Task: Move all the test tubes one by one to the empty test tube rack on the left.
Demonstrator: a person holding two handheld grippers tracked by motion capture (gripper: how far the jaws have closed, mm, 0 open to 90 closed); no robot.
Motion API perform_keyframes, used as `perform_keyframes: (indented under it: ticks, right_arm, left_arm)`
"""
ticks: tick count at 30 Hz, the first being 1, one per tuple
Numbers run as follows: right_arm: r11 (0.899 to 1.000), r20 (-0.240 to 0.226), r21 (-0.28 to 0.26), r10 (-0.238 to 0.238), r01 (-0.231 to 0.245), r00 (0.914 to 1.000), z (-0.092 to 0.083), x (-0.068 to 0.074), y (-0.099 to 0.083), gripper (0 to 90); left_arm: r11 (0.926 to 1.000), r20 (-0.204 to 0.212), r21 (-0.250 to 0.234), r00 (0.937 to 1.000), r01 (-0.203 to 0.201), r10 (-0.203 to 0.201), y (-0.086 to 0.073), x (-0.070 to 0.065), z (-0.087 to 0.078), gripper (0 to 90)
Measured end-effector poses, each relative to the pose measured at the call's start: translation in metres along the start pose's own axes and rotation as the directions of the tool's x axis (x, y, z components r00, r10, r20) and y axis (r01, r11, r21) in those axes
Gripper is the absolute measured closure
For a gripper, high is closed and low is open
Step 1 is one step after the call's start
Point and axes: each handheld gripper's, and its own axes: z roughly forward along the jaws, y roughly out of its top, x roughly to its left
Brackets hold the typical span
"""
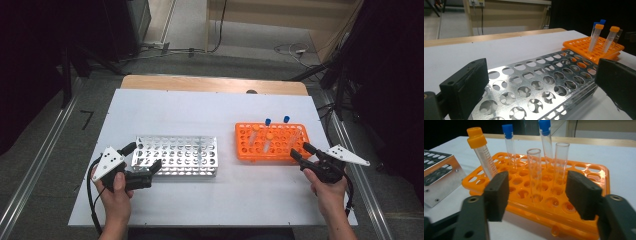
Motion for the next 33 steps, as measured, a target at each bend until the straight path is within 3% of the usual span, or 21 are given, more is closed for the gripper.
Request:
perform_keyframes:
  ticks: [8, 14, 18, 23, 27, 33]
  right_arm:
    - [0.999, -0.03, 0.052, 0.006, -0.004, 0.9995, 0.021, 0.002, -0.008, 50.9]
    - [0.996, 0.022, 0.084, -0.003, 0.002, 0.9998, 0.033, 0.008, -0.009, 55.8]
    - [0.997, 0.052, 0.08, -0.007, 0.003, 0.9986, 0.038, 0.008, -0.01, 61.1]
    - [0.996, 0.066, 0.081, -0.044, 0.038, 0.9968, 0.041, 0.012, -0.009, 67.6]
    - [0.996, 0.07, 0.081, -0.041, 0.035, 0.9967, 0.04, 0.009, -0.01, 73.1]
    - [0.997, 0.085, 0.05, -0.061, 0.057, 0.9945, 0.034, 0.012, -0.006, 73.8]
  left_arm:
    - [0.9999, 0.023, -0.003, 0.9996, -0.014, 0.014, 0.002, -0.005, 0.003, 0.0]
    - [0.9999, 0.019, 0.001, 0.9997, -0.016, 0.016, 0.002, -0.004, 0.003, 0.0]
    - [0.9999, 0.023, 0.007, 0.9997, -0.011, 0.011, 0.001, -0.005, 0.004, 0.0]
    - [0.9998, 0.026, 0.015, 0.9995, -0.015, 0.015, 0.001, -0.006, 0.005, 0.0]
    - [0.9998, 0.03, 0.015, 0.9995, -0.014, 0.014, 0.001, -0.007, 0.005, 0.0]
    - [0.9997, 0.039, 0.017, 0.9991, -0.017, 0.016, 0.001, -0.009, 0.006, 0.0]
